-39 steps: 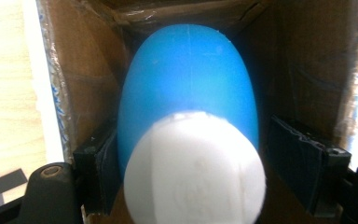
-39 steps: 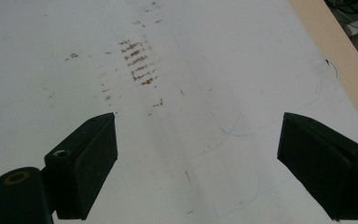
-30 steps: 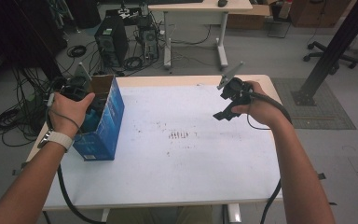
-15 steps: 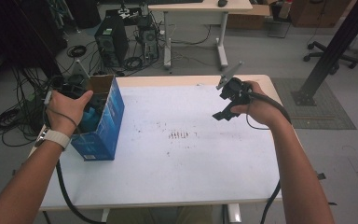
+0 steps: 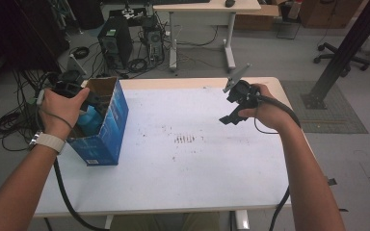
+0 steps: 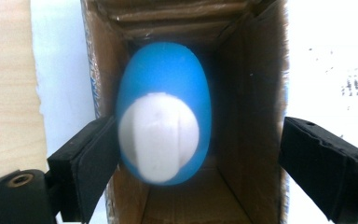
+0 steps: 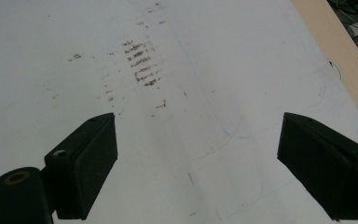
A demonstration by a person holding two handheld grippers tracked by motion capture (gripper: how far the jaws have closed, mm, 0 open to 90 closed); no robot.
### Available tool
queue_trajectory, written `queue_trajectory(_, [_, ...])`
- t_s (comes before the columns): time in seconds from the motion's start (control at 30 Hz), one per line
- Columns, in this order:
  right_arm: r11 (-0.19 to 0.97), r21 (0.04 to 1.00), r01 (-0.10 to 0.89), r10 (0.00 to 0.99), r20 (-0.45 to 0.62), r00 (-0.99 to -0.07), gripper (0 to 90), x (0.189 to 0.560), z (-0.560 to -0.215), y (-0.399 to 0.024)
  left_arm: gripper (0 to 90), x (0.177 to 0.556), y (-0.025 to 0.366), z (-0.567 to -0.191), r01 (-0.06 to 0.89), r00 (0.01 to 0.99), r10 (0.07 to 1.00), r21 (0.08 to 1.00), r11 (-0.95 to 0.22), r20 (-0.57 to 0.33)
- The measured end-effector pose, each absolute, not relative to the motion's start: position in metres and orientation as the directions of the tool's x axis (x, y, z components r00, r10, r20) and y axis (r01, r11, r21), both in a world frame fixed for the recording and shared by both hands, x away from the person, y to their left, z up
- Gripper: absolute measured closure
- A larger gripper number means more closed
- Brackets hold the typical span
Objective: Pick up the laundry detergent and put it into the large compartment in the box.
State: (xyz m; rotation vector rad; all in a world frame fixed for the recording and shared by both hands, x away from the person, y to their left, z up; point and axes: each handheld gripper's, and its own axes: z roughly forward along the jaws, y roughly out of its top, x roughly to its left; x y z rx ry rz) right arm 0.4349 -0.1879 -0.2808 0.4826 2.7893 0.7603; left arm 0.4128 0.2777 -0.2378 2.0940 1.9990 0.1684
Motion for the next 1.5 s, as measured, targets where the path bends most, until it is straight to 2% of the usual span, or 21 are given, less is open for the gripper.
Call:
queue_trajectory(0.47, [0.812,0.526,0.254,0.368,-0.123,-0.921,12.1,0.431,-0.275,-0.189,8.5,0.406,0.278,-0.206,0.947,0.077,0.993,0.317,-0.047,-0.085])
queue_trajectory(0.6, [0.812,0.527,0.253,0.368,-0.125,-0.921,12.1,0.430,-0.274,-0.189,8.3,0.402,0.275,-0.190,0.935,0.110,0.993,0.343,-0.088,-0.045])
queue_trajectory(0.73, [0.811,0.527,0.253,0.369,-0.124,-0.921,12.1,0.430,-0.274,-0.189,7.9,0.397,0.269,-0.176,0.920,0.154,0.986,0.374,-0.117,-0.070])
queue_trajectory(0.93, [0.813,0.523,0.254,0.368,-0.126,-0.921,12.1,0.429,-0.274,-0.189,8.0,0.392,0.260,-0.160,0.902,0.212,0.976,0.397,-0.172,-0.059])
queue_trajectory(1.5, [0.817,0.518,0.254,0.367,-0.128,-0.921,12.1,0.429,-0.272,-0.187,8.2,0.382,0.242,-0.143,0.872,0.307,0.951,0.412,-0.266,-0.037])
